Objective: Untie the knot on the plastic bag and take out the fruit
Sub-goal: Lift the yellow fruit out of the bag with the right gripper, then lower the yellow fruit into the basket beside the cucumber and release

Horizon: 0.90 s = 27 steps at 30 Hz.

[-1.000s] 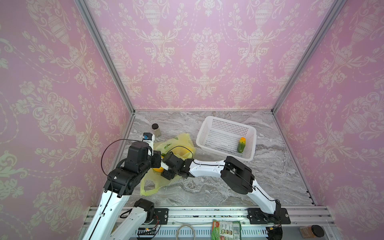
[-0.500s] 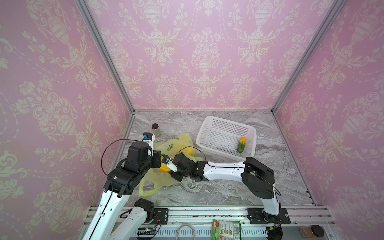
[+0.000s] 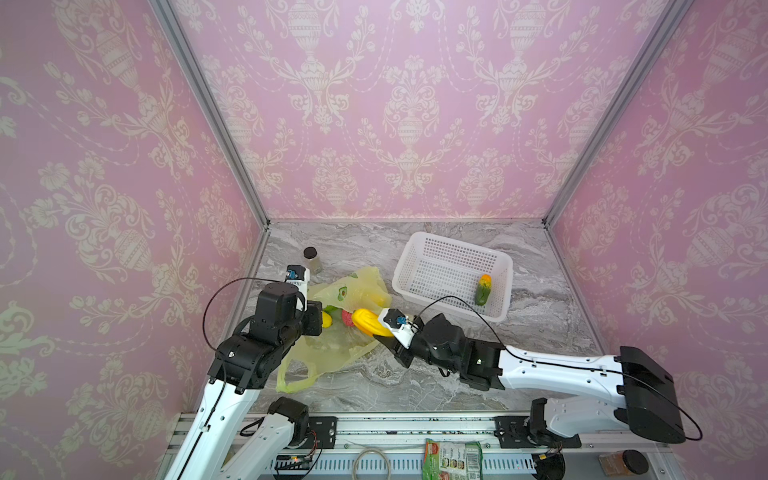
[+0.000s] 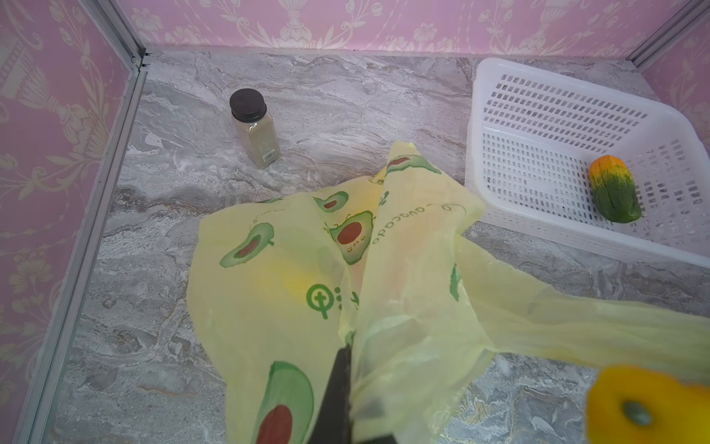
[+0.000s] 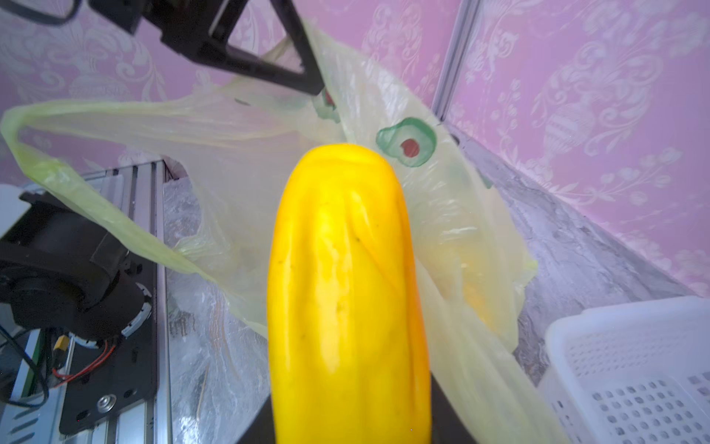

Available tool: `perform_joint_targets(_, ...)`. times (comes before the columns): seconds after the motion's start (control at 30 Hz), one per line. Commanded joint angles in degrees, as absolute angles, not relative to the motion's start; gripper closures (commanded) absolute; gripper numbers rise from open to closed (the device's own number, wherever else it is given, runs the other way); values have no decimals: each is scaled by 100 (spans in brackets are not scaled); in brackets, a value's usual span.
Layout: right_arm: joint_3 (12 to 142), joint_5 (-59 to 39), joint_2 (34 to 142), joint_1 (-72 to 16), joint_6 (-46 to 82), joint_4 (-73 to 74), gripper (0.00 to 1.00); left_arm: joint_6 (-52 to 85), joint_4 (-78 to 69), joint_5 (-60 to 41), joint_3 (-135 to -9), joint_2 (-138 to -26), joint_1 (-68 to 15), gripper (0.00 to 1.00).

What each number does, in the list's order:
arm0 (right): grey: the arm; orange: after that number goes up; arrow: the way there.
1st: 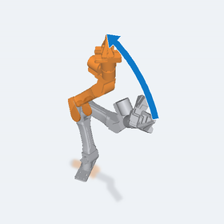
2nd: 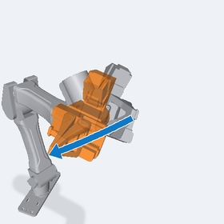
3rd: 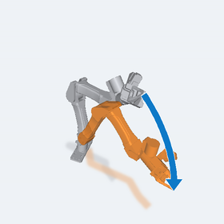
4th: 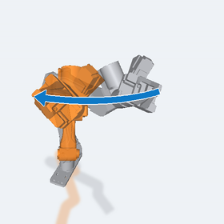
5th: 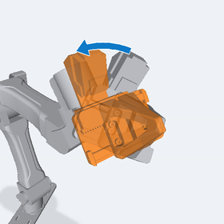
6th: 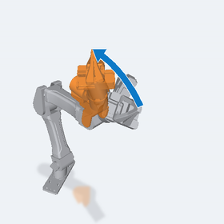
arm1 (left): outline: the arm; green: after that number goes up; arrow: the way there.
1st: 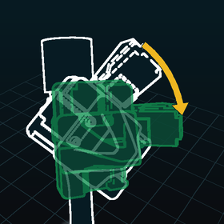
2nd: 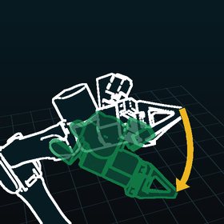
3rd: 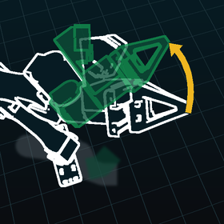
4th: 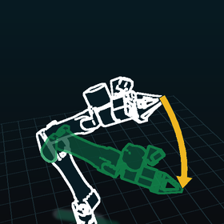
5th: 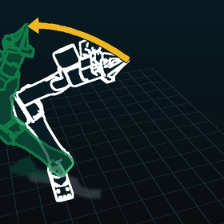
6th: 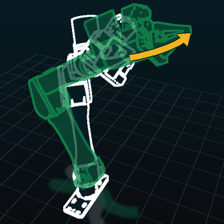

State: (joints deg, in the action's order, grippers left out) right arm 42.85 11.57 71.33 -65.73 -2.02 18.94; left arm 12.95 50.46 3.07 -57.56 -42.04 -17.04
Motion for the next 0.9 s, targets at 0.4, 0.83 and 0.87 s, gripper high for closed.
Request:
perform_joint_targets(0.4,2779,1885,5943,-3504,3360,1695,81,1336,5062,297,-5699,-4182,-1680,100)
perform_joint_targets(0.83,3809,1462,8400,-2877,3898,1121,80,1336,5055,264,-5700,-4218,-1679,100)
perform_joint_targets(0.87,3860,1407,8530,-2838,3913,1103,80,1336,5056,265,-5695,-4229,-1679,100)
